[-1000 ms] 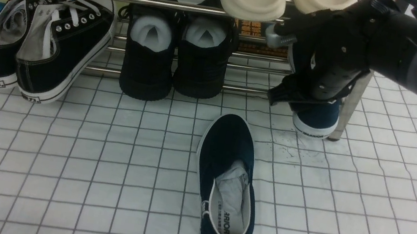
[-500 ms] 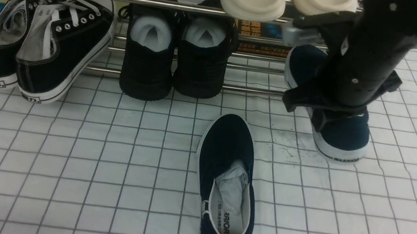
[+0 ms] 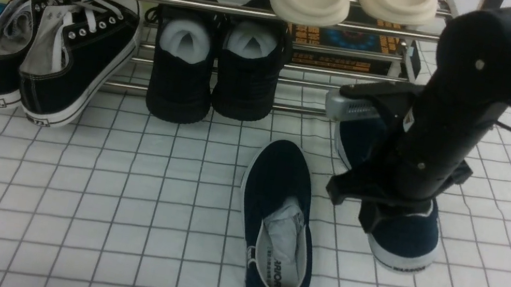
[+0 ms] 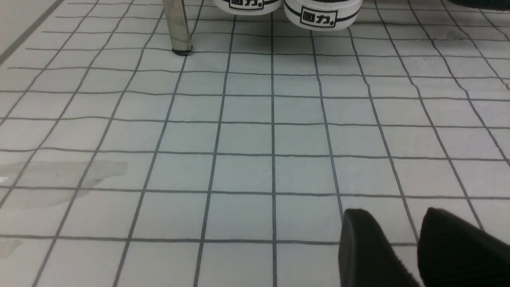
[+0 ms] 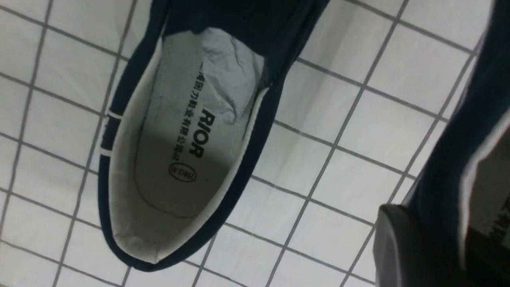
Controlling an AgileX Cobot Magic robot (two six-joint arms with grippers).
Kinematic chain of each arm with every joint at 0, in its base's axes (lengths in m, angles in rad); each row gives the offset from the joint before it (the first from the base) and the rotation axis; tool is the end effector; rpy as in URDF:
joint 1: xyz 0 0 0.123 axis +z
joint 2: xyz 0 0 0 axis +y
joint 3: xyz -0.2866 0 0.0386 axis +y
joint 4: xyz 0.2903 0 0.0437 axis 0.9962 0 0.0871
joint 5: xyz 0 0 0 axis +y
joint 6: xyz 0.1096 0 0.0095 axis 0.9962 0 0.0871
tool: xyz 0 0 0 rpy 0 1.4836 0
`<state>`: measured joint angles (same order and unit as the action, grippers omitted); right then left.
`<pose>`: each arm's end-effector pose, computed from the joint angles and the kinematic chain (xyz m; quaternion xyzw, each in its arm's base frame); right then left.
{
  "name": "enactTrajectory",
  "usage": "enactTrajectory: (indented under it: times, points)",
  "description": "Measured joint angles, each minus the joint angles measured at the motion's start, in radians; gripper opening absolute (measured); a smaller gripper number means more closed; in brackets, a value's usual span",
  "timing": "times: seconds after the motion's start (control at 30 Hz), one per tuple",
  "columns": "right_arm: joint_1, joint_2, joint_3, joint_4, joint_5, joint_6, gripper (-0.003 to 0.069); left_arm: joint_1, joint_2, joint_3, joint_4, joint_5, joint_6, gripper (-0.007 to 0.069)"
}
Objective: Take the shoes off the shelf with your hand from the white checkered tablecloth.
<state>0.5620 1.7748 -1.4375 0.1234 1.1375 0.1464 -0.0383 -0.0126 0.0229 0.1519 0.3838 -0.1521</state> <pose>0.3357 0.2259 0.2336 -0.1848 0.9768 0.0862 0.0655 0.1086 0.0021 0.1659 -0.0058 0.8055 0.0082 0.5925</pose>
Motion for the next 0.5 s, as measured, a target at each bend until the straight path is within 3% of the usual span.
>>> enactTrajectory:
  times: [0.5]
  points:
    - [0.000, 0.000, 0.169, 0.088, -0.133, 0.031, 0.0021, 0.000, 0.000, 0.000, 0.000, 0.000, 0.000, 0.0239]
